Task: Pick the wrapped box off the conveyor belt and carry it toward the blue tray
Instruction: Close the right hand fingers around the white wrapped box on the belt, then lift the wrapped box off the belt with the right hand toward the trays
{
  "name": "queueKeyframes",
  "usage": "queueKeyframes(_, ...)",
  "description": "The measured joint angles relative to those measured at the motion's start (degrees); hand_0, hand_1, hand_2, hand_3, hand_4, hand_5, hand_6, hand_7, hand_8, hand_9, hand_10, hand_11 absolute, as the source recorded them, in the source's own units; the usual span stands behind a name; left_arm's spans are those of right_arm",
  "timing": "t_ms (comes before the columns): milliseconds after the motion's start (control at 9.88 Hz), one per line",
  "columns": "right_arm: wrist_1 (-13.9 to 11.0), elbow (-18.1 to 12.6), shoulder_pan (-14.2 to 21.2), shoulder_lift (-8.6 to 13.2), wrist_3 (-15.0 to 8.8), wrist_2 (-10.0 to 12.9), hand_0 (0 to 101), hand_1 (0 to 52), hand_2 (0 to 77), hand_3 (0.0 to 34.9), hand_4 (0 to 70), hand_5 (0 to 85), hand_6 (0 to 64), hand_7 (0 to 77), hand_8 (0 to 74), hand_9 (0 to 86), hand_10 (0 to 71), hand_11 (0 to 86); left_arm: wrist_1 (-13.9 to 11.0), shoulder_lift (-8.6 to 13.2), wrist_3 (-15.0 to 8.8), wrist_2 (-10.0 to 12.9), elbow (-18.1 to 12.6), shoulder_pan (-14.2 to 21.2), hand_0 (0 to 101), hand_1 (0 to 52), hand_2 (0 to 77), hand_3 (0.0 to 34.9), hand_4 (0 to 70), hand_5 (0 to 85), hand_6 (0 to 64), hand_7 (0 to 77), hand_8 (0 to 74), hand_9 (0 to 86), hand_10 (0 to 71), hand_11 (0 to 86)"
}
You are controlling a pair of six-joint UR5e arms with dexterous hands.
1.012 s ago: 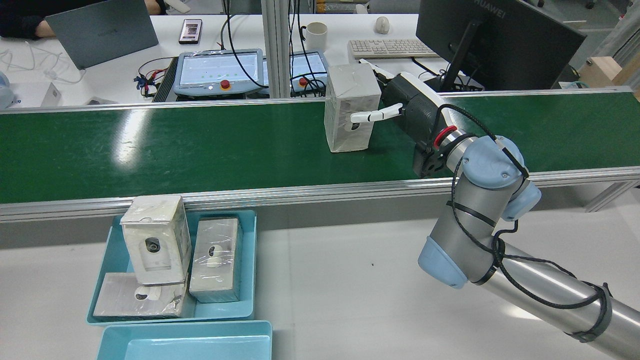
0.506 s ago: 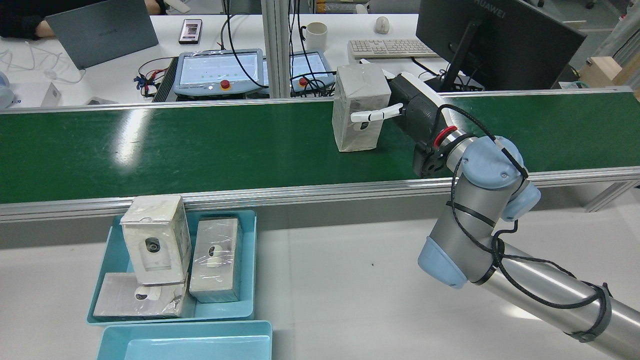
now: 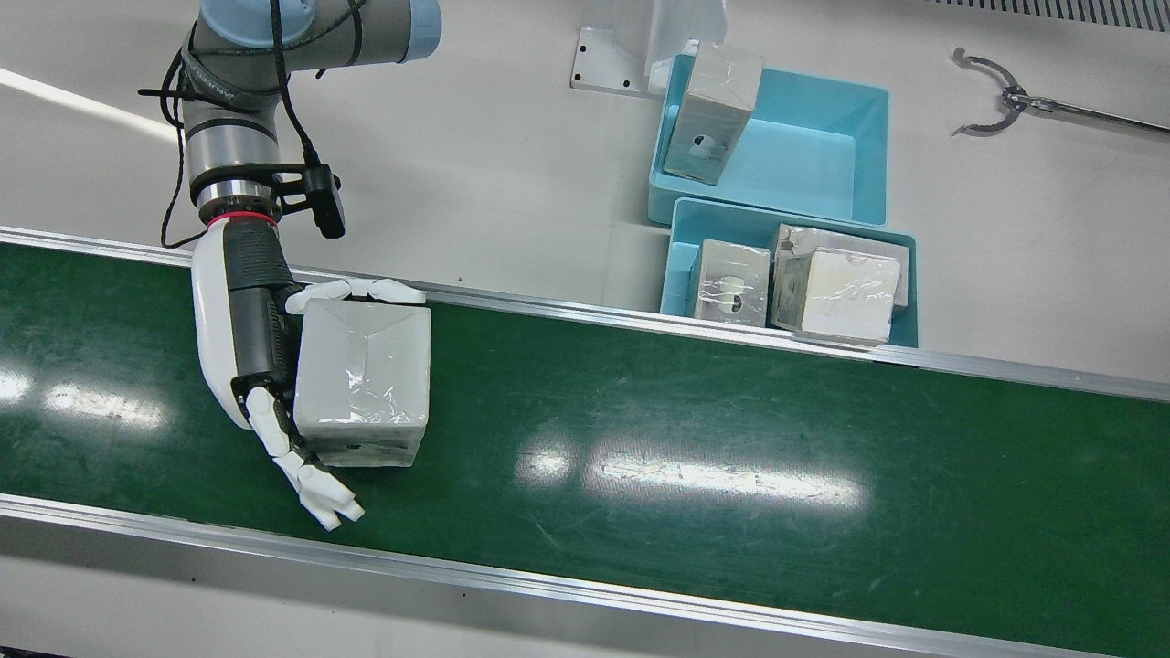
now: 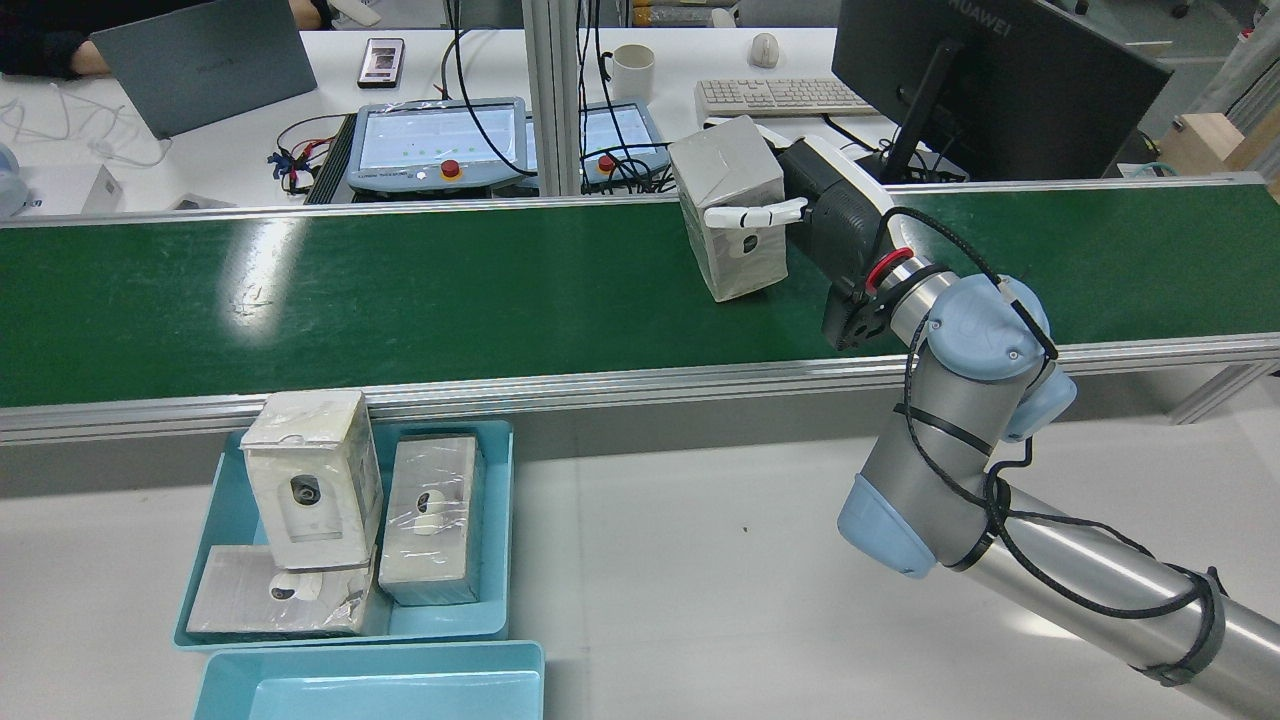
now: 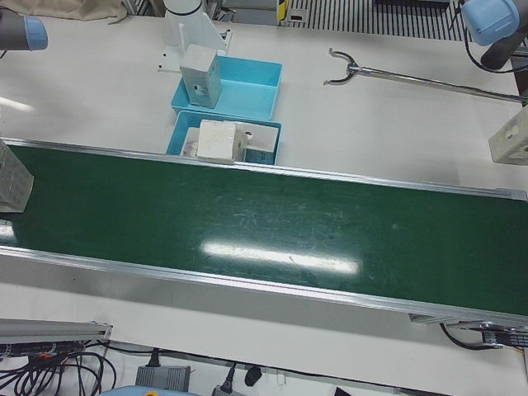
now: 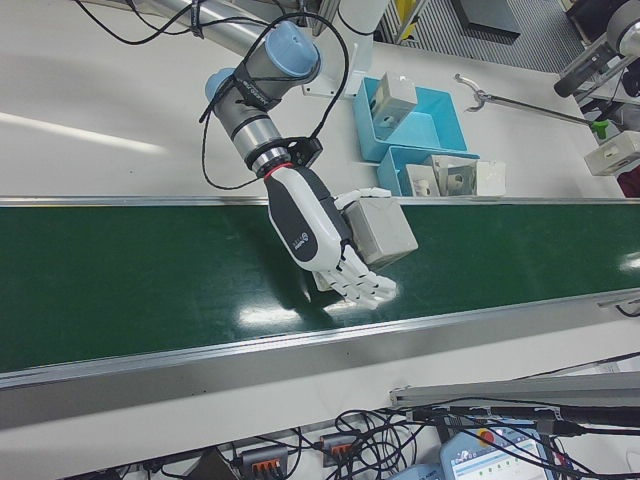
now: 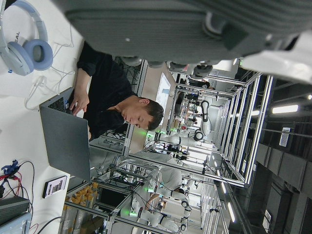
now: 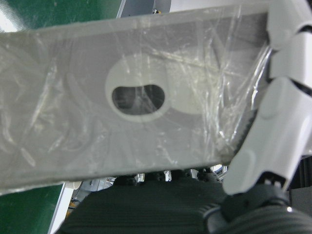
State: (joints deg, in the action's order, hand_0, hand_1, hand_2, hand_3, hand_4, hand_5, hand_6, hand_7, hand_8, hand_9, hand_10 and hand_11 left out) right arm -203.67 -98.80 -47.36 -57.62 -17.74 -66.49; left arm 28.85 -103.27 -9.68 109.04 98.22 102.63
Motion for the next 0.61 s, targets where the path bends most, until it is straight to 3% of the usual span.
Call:
queueKeyframes(101, 0.12, -0.12, -0.03, -0.08, 0.01, 0.15, 42, 9.3, 19.1, 1.8, 8.2, 24.5, 10.9, 16.9, 13.1, 17.5, 12.5, 17.5, 0.00, 0.00, 0.00, 0.00, 0.00, 0.00, 0, 0.0, 0.5, 0.0, 0.0, 1.1, 0.0, 0.0, 0.0, 0.0, 0.0, 0.0)
queueKeyframes(202, 0.16, -0.27, -0.06, -0.14, 0.01, 0.22, 40, 1.1, 25.1, 1.2, 18.0, 39.8, 25.1, 32.2, 30.0, 34.4, 27.3, 31.6, 0.00, 0.00, 0.00, 0.00, 0.00, 0.00, 0, 0.0, 1.1, 0.0, 0.0, 1.1, 0.0, 0.0, 0.0, 0.0, 0.5, 0.0)
queueKeyframes(304, 0.16, -0.47, -0.11, -0.17, 0.00, 0.27, 40, 0.0, 27.3, 1.1, 21.3, 42.0, 29.5, 34.4, 30.0, 34.4, 27.3, 31.6, 0.00, 0.00, 0.00, 0.00, 0.00, 0.00, 0, 0.0, 0.5, 0.0, 0.0, 1.1, 0.0, 0.5, 0.0, 0.0, 0.5, 0.0)
queueKeyframes(405, 0.14, -0.71, -0.26, -0.22, 0.00, 0.29, 40, 0.0, 27.3, 1.1, 21.3, 42.0, 29.5, 34.4, 36.5, 39.8, 34.9, 37.6, 0.00, 0.00, 0.00, 0.00, 0.00, 0.00, 0, 0.0, 0.5, 0.0, 0.0, 1.1, 0.0, 0.5, 0.0, 0.0, 0.5, 0.0)
queueKeyframes(506, 0.10, -1.23, -0.42, -0.25, -0.01, 0.30, 40, 0.0, 27.3, 1.1, 21.3, 42.0, 29.5, 34.4, 36.5, 39.8, 34.9, 37.6, 0.00, 0.00, 0.00, 0.00, 0.00, 0.00, 0, 0.0, 1.1, 0.0, 0.0, 1.1, 0.0, 0.0, 0.0, 0.0, 0.5, 0.0)
queueKeyframes(607, 0.07, -2.14, -0.58, -0.27, -0.01, 0.30, 43, 0.5, 29.5, 0.1, 22.9, 43.1, 33.3, 34.9, 42.0, 41.5, 39.8, 39.3, 0.00, 0.00, 0.00, 0.00, 0.00, 0.00, 0, 0.0, 1.1, 0.0, 0.0, 1.1, 0.0, 0.0, 0.0, 0.0, 0.5, 0.0)
